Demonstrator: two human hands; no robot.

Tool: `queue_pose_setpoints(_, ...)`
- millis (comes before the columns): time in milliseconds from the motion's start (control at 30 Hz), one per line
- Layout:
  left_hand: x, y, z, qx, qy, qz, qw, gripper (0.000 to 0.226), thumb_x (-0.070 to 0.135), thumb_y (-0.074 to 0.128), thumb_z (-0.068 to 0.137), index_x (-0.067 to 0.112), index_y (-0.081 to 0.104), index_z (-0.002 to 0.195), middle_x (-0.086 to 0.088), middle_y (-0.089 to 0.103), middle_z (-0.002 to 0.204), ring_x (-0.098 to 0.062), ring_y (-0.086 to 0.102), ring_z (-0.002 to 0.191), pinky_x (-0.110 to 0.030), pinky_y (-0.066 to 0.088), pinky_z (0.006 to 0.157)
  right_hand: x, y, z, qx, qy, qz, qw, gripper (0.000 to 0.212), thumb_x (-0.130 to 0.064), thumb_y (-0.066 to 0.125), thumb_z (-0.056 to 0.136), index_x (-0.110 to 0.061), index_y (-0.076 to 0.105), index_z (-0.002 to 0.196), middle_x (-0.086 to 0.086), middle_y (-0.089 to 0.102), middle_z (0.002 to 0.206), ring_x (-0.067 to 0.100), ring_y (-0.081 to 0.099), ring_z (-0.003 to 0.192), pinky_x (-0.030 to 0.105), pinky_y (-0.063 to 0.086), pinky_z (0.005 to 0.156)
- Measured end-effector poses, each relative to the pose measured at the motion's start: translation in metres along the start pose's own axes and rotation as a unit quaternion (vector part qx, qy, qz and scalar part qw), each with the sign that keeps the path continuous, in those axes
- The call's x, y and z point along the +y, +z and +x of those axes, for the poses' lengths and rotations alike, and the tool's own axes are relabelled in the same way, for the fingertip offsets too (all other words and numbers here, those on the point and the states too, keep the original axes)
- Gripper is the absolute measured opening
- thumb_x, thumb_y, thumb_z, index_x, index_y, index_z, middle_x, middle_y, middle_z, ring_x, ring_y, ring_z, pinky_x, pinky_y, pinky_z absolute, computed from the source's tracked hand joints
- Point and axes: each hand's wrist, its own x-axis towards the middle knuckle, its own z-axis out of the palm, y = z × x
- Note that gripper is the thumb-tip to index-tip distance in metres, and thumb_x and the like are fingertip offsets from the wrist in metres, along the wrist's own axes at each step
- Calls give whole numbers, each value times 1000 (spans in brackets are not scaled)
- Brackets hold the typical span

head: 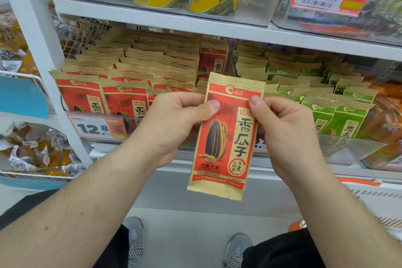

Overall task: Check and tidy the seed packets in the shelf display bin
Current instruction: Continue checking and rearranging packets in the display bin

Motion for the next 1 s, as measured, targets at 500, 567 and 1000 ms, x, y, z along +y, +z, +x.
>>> queue_pose_setpoints(500,-4,-8,-1,-44,-27,-9,999,25,25,66,70,11,76,89,-11,75,84,-21,71,68,-36,59,61,-1,-3,-1,-90,66,33,993,20,-19,60,90,-6,72,80,8,72,67,18,63,53,28,49,48)
queue_pose_setpoints(567,-5,-10,0,-25,-18,-23,999,26,25,64,71,11,75,89,-9,74,80,-18,69,64,-32,59,56,-2,-6,-2,-139,90,31,986,16,-23,69,81,-8,71,88,10,74,76,21,68,62,35,54,54)
queue_pose_setpoints(1000,-7,-25,3,-117,5,-80,990,43,4,66,75,12,65,117,-8,75,99,-22,73,81,-36,60,59,0,-18,0,-286,81,17,955,66,4,72,67,-12,53,129,22,69,107,30,67,87,34,58,68)
